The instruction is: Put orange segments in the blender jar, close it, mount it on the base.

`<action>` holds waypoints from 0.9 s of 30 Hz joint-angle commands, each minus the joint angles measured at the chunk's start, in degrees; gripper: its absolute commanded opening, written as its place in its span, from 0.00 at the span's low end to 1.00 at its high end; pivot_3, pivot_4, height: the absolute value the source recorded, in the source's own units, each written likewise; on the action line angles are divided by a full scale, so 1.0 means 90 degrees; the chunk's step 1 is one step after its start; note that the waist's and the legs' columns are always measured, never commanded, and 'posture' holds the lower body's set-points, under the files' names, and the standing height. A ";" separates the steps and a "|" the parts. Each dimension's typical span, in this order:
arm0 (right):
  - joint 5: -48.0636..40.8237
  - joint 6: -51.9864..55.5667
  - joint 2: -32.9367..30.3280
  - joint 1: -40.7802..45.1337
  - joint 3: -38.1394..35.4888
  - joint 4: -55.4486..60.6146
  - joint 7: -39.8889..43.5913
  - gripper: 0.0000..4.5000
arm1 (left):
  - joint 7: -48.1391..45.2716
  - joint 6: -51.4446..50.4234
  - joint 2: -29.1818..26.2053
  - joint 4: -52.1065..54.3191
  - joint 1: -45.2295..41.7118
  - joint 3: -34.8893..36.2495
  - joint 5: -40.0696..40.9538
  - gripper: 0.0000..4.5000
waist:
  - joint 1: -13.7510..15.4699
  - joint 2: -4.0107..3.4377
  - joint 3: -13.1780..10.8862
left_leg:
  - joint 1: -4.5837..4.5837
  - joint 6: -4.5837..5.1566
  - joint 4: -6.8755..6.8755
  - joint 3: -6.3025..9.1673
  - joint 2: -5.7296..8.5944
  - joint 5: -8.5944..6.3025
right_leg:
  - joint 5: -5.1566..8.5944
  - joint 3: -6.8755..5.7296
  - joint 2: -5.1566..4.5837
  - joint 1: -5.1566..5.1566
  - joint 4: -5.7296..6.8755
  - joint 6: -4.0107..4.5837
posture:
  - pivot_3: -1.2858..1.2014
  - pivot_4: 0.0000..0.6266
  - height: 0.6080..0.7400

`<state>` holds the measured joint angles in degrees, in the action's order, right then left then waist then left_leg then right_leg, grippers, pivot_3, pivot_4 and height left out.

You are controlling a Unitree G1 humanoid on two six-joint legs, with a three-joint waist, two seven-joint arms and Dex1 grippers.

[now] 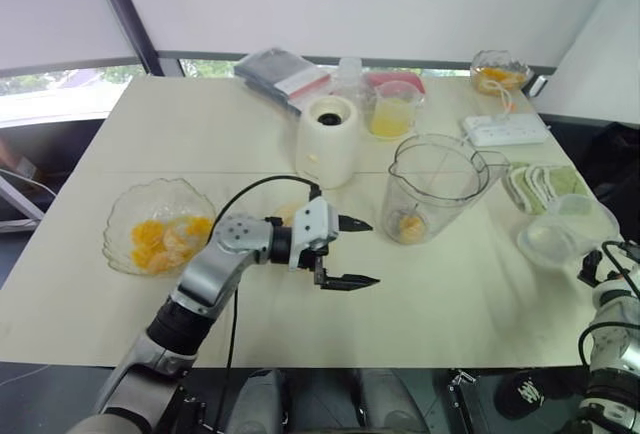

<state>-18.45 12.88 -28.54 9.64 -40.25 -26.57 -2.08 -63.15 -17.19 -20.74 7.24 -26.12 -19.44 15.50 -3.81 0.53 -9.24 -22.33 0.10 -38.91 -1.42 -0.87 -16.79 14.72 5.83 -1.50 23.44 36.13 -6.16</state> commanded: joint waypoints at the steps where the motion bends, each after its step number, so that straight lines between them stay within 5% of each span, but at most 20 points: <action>1: 0.0034 -0.0235 -0.0213 0.0106 -0.0006 -0.0043 0.0012 0.57 | 0.0027 0.0019 -0.0020 0.0256 -0.0088 0.0057 0.0092 1.00 | -0.0009 0.0000 0.0000 | 0.0000 0.0000 0.0000 0.0001 0.0000 0.0000 | 0.0000 0.0000 0.0000 0.0000 0.0000 0.0000 | 0.52 0.24 1.00; 6: 0.0021 -0.0328 -0.0244 0.0165 0.0055 -0.0178 0.0036 0.01 | 0.0040 0.0026 -0.0029 0.0257 -0.0116 0.0056 0.0089 1.00 | -0.0004 -0.0002 -0.0001 | -0.0002 0.0000 0.0003 0.0003 0.0002 0.0000 | 0.0002 0.0000 -0.0001 0.0000 -0.0003 -0.0003 | 0.52 0.24 1.00; 15: 0.0053 -0.0390 -0.0241 0.0023 0.0137 0.0053 0.0096 0.01 | 0.0118 -0.0011 0.0011 0.0315 -0.0095 0.0013 0.0105 1.00 | -0.0008 -0.0001 -0.0002 | -0.0004 0.0000 0.0005 0.0003 0.0003 0.0000 | 0.0002 0.0002 -0.0001 0.0000 -0.0006 -0.0004 | 0.52 0.24 1.00; 27: -0.0030 0.0194 0.0055 -0.0676 0.0264 0.2379 -0.0082 0.01 | 0.0140 -0.0024 -0.0018 0.0320 0.0016 0.0010 0.0106 1.00 | -0.0019 -0.0021 -0.0012 | -0.0003 0.0001 0.0015 0.0003 0.0002 0.0000 | 0.0004 0.0005 0.0000 0.0009 -0.0004 -0.0007 | 0.52 0.24 1.00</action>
<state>-18.23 14.64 -27.60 3.28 -36.78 -10.20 -2.07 -61.93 -17.76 -20.91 7.66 -25.98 -19.44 15.53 -3.97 0.34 -9.36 -22.36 0.10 -38.76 -1.39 -0.86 -16.80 14.76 5.88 -1.50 23.52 36.10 -6.23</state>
